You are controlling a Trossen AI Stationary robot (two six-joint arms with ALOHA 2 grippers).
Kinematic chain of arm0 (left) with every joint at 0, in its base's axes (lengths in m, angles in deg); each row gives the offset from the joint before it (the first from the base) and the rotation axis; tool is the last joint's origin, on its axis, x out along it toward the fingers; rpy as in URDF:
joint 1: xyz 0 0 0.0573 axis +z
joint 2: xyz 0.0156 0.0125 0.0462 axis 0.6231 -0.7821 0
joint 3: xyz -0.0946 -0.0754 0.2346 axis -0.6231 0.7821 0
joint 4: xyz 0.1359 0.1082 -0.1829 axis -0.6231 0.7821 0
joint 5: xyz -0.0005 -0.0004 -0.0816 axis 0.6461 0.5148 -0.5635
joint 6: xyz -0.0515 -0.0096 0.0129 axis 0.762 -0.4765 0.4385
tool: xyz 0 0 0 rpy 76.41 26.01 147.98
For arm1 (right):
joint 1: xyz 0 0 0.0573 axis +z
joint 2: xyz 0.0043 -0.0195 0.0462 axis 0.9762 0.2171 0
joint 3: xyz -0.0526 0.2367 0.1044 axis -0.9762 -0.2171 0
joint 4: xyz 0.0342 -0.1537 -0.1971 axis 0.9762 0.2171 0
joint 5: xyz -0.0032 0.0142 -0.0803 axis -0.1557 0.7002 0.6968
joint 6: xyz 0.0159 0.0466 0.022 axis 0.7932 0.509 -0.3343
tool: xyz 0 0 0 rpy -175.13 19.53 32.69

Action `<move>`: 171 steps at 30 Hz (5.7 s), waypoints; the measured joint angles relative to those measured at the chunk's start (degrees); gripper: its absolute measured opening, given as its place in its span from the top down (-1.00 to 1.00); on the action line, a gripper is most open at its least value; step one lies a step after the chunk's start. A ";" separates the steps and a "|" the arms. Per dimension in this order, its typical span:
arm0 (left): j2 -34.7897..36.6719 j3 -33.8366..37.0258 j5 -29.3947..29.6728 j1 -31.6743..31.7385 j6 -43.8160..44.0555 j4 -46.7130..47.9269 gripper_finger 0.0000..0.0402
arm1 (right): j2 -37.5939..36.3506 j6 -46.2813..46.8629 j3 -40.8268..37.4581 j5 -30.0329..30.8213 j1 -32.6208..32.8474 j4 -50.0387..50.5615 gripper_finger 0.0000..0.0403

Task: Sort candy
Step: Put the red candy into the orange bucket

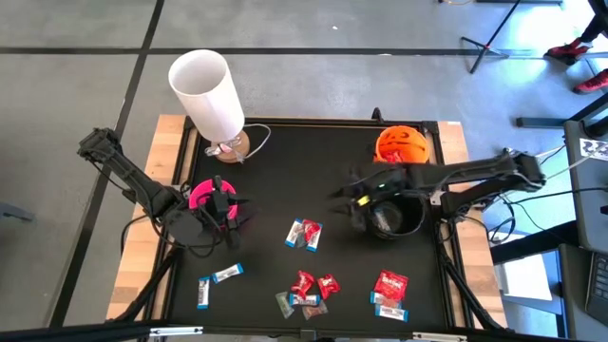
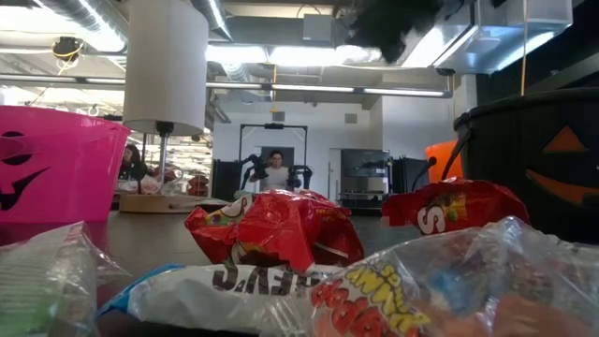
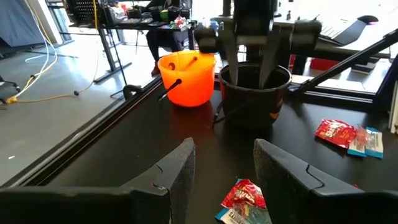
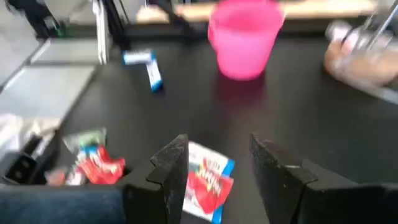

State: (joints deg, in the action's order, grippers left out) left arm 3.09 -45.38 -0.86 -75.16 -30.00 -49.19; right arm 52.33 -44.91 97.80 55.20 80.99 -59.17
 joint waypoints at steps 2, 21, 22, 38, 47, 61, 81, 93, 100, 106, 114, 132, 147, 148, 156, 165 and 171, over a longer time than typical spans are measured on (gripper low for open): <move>0.00 0.00 -0.12 0.00 -0.01 -0.04 0.23 | 3.13 -0.18 0.00 0.04 -0.03 1.92 0.18; 0.00 0.00 -1.19 0.00 -0.07 -0.07 0.23 | 24.96 -1.56 -0.02 0.48 2.90 -1.54 0.18; 0.00 0.00 -1.20 0.01 -0.08 -0.09 0.23 | 25.81 -1.56 -0.02 0.50 2.89 -2.30 0.18; 0.00 0.00 -1.25 0.01 -0.08 0.11 0.23 | 29.05 -1.58 -0.02 1.92 2.89 -4.26 0.68; 0.00 0.00 -1.25 0.00 -0.08 0.11 0.23 | 29.05 -1.76 -0.02 1.94 2.86 -4.21 0.97; 0.00 0.00 -1.22 0.01 -0.08 0.10 0.23 | 28.35 -2.70 3.45 2.73 2.86 -1.01 0.99; 0.00 0.00 -1.24 0.00 -0.08 0.13 0.23 | 29.78 -5.71 8.97 1.13 3.32 -3.50 0.39; -0.04 0.04 -1.27 -0.02 -0.01 0.45 0.23 | 37.08 -5.16 8.94 3.89 3.23 -7.31 -0.21; -0.04 0.04 -1.27 -0.02 0.05 0.52 0.23 | 37.11 -5.17 8.94 6.54 3.21 -6.86 0.02; -0.04 0.04 -1.27 -0.02 0.69 0.57 0.23 | 37.09 -5.17 8.94 6.61 3.19 -6.81 0.38; -0.04 0.04 -1.27 -0.02 1.02 0.61 0.23 | 36.96 -5.17 8.94 7.46 3.19 -6.86 0.71; -0.18 0.04 -1.22 -0.02 1.39 1.46 0.23 | 23.25 -7.16 8.87 13.68 3.21 -1.85 0.76; -4.14 0.04 -1.14 0.77 1.48 2.16 0.23 | -0.32 -8.77 8.90 23.11 2.00 10.14 0.76; -4.27 0.04 -1.20 0.99 1.50 2.09 0.23 | -1.87 -8.76 8.90 23.15 1.41 11.67 0.76; -4.59 0.04 -1.62 1.53 1.52 2.01 0.23 | -10.75 -7.36 8.90 26.40 -5.02 24.87 0.76; -4.57 0.04 -1.68 1.53 1.56 2.08 0.23 | -12.48 0.96 8.90 37.49 -19.14 45.11 0.76; -4.57 0.04 -1.68 1.53 1.56 2.05 0.23 | -12.48 1.76 8.90 28.12 -29.19 47.16 0.76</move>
State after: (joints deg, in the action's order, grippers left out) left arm -1.48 -45.34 -2.54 -73.63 -28.43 -47.14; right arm 39.85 -43.15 106.69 83.31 51.80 -12.01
